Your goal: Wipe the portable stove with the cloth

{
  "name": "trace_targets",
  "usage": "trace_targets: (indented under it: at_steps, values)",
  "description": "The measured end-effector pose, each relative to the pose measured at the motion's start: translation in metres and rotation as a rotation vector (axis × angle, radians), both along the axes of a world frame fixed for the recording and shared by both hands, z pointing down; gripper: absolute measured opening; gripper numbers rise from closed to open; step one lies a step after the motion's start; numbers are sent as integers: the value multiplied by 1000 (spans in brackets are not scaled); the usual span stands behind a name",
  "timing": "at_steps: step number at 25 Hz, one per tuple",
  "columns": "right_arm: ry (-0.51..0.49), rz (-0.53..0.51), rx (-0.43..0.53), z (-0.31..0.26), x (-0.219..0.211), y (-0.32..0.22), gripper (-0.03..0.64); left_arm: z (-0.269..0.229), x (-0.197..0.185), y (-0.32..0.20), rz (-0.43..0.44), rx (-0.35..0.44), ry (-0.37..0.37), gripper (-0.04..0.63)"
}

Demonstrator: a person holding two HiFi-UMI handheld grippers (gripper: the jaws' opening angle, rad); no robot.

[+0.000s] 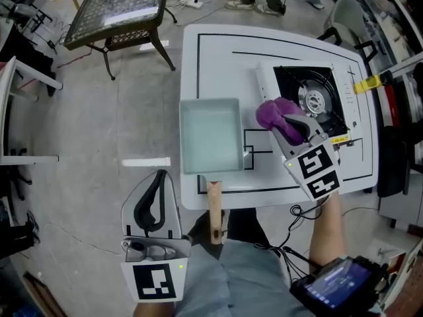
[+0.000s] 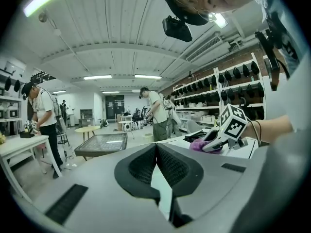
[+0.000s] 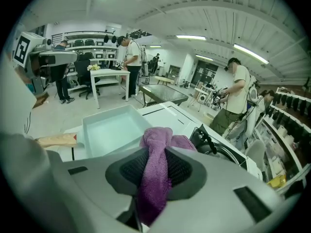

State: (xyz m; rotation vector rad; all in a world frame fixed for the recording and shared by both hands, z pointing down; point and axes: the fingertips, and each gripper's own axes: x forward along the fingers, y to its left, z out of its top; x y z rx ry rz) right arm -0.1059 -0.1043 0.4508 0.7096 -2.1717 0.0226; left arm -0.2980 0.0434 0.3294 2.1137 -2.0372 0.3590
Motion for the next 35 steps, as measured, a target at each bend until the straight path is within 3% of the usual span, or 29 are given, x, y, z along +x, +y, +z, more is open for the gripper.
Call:
trace_targets:
  at_steps: [18,35]
  values:
    - [-58,-11,-41,-3,24,53,109,-23,39,27,15,29,-23,18]
    - [-116,-79,-88,-12,57,131,109,-53,92,95,-24,72,-57,18]
